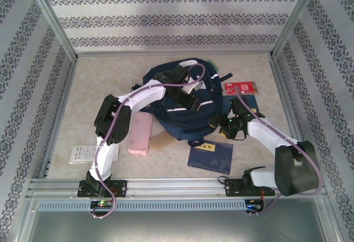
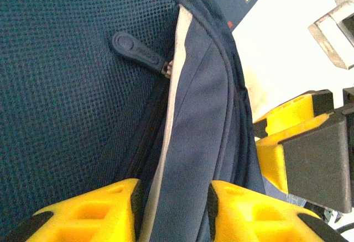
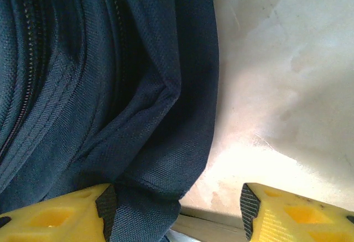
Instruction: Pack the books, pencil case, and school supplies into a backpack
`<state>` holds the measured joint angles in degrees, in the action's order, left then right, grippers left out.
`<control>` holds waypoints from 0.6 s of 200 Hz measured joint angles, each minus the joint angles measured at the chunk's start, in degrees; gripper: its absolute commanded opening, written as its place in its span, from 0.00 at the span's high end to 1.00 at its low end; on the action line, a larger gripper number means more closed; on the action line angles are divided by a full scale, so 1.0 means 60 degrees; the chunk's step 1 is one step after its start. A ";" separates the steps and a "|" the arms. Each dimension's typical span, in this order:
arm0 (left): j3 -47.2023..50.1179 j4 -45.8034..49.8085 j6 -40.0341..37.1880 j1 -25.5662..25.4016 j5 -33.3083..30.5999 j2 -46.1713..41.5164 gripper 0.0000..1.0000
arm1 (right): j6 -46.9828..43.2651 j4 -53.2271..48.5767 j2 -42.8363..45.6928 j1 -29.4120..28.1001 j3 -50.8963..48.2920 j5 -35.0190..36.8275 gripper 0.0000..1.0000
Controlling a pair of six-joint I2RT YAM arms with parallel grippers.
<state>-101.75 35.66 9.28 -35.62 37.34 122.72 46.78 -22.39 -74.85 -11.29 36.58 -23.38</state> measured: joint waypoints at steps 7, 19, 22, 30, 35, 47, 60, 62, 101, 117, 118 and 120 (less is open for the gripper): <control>-0.0127 0.0000 -0.0015 -0.0015 -0.0007 0.0131 0.60 | 0.0004 0.0018 -0.0033 -0.0018 0.0015 0.0007 0.38; -0.0244 0.0018 -0.0022 -0.0033 -0.0051 0.0310 0.60 | 0.0007 0.0036 -0.0066 -0.0022 0.0025 0.0004 0.38; -0.0280 0.0040 -0.0022 -0.0040 -0.0073 0.0368 0.60 | 0.0007 0.0036 -0.0069 -0.0022 0.0025 0.0004 0.38; -0.0346 0.0095 -0.0033 -0.0047 -0.0106 0.0459 0.60 | 0.0007 0.0040 -0.0076 -0.0022 0.0029 0.0004 0.38; -0.0426 0.0168 -0.0051 -0.0055 -0.0131 0.0539 0.60 | 0.0007 0.0044 -0.0080 -0.0022 0.0029 0.0004 0.38; -0.0630 0.0313 -0.0084 -0.0062 -0.0189 0.0725 0.65 | 0.0004 0.0044 -0.0109 -0.0022 0.0033 0.0007 0.37; -0.0827 0.0455 -0.0127 -0.0066 -0.0240 0.0867 0.75 | 0.0004 0.0047 -0.0124 -0.0022 0.0036 0.0015 0.38; -0.0863 0.0477 -0.0175 -0.0066 -0.0251 0.0885 0.78 | 0.0004 0.0047 -0.0124 -0.0022 0.0036 0.0015 0.38; -0.1286 0.0816 -0.0372 -0.0062 -0.0302 0.1013 1.00 | -0.0007 -0.0025 -0.0160 -0.0022 0.0135 0.0055 0.36; -0.1370 0.0838 -0.0324 0.0000 -0.0299 0.0991 1.00 | -0.0044 -0.0120 -0.0073 -0.0022 0.0197 0.0160 0.33; -0.1370 0.0838 -0.0324 0.0000 -0.0299 0.0991 1.00 | -0.0044 -0.0131 -0.0055 -0.0022 0.0200 0.0164 0.33; -0.1370 0.0834 -0.0270 0.0018 -0.0299 0.0969 1.00 | -0.0062 -0.0153 -0.0022 -0.0022 0.0200 0.0189 0.32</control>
<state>-109.97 40.66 7.66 -35.51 35.55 128.53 46.41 -23.31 -74.98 -11.42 37.78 -22.24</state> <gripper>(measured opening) 0.061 0.656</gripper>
